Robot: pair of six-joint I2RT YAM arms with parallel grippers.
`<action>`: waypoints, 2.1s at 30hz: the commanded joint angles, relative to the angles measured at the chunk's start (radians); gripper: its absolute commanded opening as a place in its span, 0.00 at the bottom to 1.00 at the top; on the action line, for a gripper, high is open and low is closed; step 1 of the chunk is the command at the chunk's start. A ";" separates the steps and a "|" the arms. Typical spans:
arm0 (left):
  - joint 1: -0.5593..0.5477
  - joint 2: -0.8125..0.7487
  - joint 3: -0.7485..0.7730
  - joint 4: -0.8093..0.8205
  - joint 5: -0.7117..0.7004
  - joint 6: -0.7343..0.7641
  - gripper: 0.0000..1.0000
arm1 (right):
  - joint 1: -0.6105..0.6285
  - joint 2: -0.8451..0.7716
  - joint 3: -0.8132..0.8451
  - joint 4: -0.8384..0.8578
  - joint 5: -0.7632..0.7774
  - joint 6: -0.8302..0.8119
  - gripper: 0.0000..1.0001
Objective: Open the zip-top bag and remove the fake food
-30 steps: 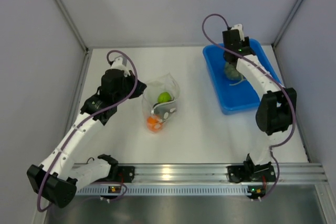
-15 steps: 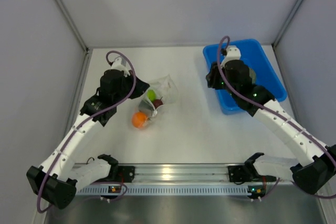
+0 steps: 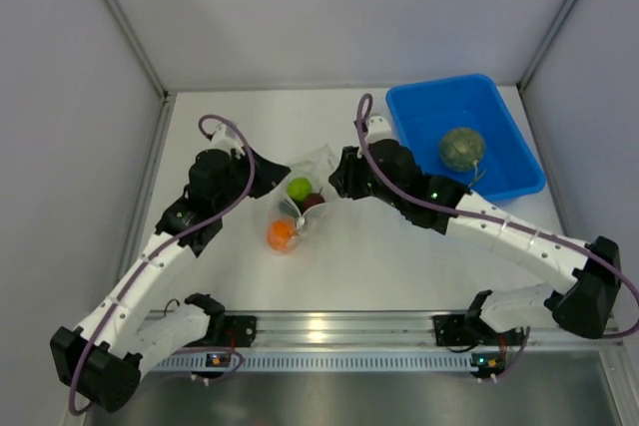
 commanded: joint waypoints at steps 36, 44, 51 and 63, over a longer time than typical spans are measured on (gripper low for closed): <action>-0.169 -0.244 -0.229 0.168 -0.459 -0.277 0.00 | 0.113 0.669 0.492 -0.240 0.317 0.304 0.34; -0.171 -0.242 -0.229 0.169 -0.441 -0.243 0.00 | 0.086 0.689 0.463 -0.233 0.349 0.270 0.38; -0.171 -0.253 -0.252 0.168 -0.449 -0.231 0.00 | 0.053 0.696 0.414 -0.191 0.325 0.249 0.45; -0.171 -0.227 -0.269 0.169 -0.446 -0.216 0.00 | 0.040 0.741 0.365 -0.124 0.230 0.253 0.47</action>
